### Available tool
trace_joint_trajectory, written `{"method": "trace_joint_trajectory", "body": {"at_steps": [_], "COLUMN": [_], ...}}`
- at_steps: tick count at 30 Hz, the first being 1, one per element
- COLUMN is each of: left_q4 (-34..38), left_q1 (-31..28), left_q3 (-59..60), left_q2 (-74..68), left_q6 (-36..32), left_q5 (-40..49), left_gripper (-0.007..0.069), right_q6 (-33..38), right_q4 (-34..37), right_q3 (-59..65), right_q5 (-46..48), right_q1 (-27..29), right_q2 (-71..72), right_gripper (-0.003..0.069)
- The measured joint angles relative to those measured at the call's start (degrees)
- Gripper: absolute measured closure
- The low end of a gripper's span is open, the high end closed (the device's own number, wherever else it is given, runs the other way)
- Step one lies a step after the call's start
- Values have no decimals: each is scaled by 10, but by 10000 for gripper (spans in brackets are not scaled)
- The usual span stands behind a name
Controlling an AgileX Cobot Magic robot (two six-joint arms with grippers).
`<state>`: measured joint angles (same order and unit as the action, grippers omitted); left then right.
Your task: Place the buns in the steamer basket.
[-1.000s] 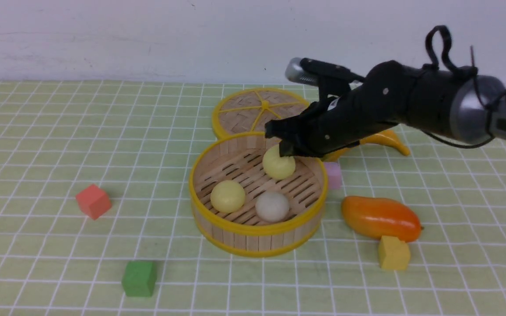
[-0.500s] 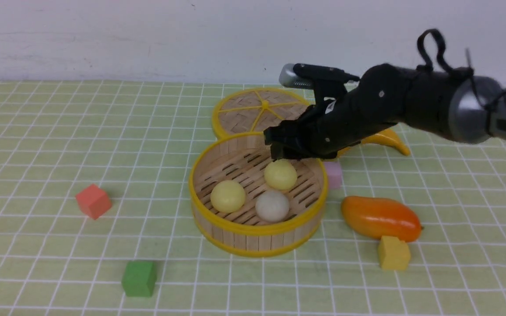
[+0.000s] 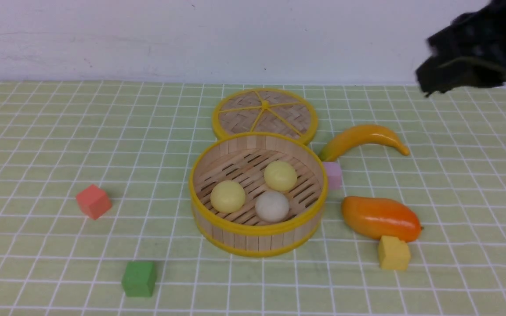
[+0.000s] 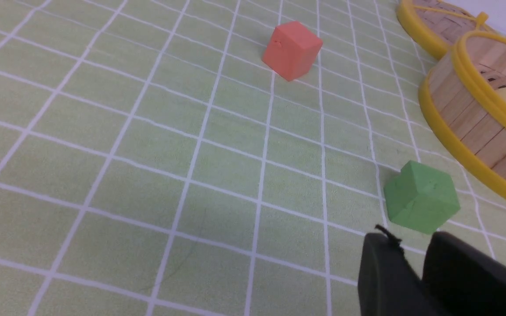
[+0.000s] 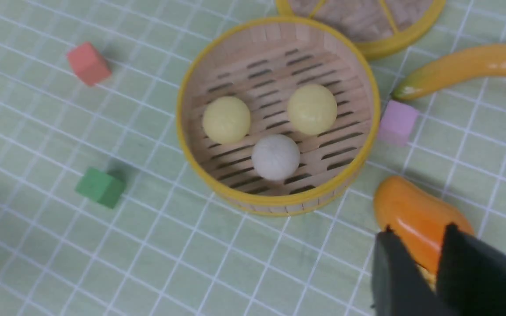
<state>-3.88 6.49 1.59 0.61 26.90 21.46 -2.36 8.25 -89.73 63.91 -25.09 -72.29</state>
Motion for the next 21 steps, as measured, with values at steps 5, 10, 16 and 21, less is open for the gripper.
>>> {"method": "trace_joint_trajectory", "body": {"at_steps": [5, 10, 16, 21], "left_q4": [0, 0, 0, 0], "left_q1": [0, 0, 0, 0], "left_q3": [0, 0, 0, 0], "left_q2": [0, 0, 0, 0], "left_q6": [0, 0, 0, 0], "left_q5": [0, 0, 0, 0], "left_gripper": [480, 477, 470, 463], "right_q6": [0, 0, 0, 0], "right_q4": [0, 0, 0, 2], "right_q3": [0, 0, -1, 6], "right_q5": [7, 12, 16, 16], "right_q1": [0, 0, 0, 18], "right_q2": [104, 169, 238, 278], "right_gripper": [677, 678, 678, 676]}}
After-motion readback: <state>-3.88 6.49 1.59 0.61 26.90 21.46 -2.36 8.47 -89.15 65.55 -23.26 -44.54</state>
